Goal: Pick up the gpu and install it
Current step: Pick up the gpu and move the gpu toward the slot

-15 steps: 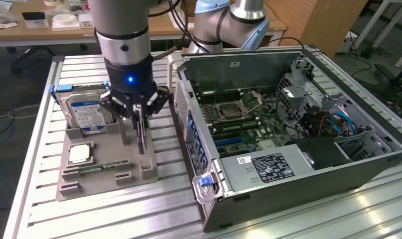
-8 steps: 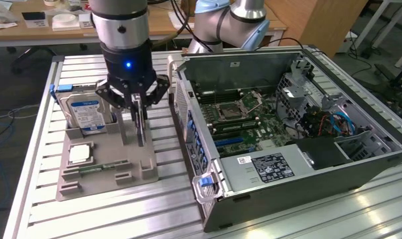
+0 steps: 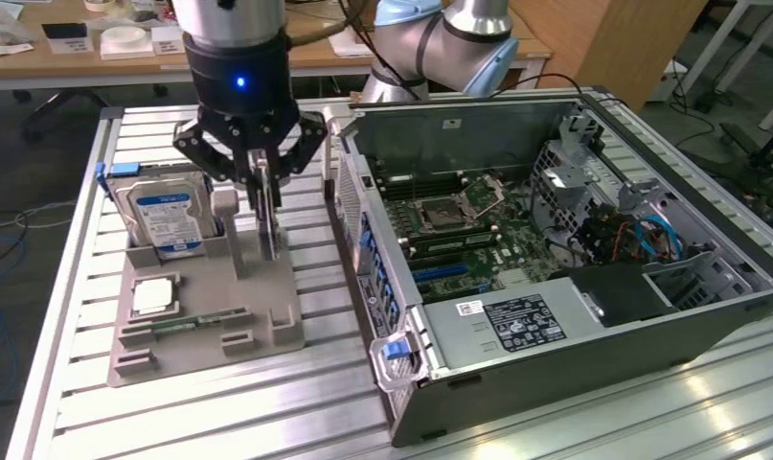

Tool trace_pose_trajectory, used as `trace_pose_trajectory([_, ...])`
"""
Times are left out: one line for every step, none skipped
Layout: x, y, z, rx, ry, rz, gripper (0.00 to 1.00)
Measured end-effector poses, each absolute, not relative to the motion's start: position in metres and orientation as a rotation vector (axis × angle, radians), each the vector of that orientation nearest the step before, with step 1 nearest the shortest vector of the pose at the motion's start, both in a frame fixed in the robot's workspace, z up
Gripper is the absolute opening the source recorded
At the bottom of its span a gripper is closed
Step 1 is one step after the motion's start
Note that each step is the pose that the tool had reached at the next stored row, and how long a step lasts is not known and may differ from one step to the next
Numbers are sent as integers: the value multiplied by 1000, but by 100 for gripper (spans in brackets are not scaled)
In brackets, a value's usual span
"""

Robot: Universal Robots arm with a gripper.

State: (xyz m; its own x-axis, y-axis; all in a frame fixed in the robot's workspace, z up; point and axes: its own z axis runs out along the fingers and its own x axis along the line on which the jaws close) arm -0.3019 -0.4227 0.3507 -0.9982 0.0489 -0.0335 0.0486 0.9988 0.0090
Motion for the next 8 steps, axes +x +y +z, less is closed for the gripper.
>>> trace_pose_trajectory([-302, -423, 355, 76, 3107, 13, 28])
trace_pose_trajectory([-302, -423, 360, 76, 3107, 12, 28])
trace_pose_trajectory([-302, -423, 365, 76, 3107, 13, 28])
trace_pose_trajectory([-302, -423, 369, 76, 3107, 13, 28])
trace_pose_trajectory([-302, -423, 374, 76, 3107, 13, 28])
trace_pose_trajectory([-302, -423, 378, 76, 3107, 13, 28])
trace_pose_trajectory([-302, -423, 382, 76, 3107, 13, 28])
trace_pose_trajectory([-302, -423, 387, 76, 3107, 13, 28])
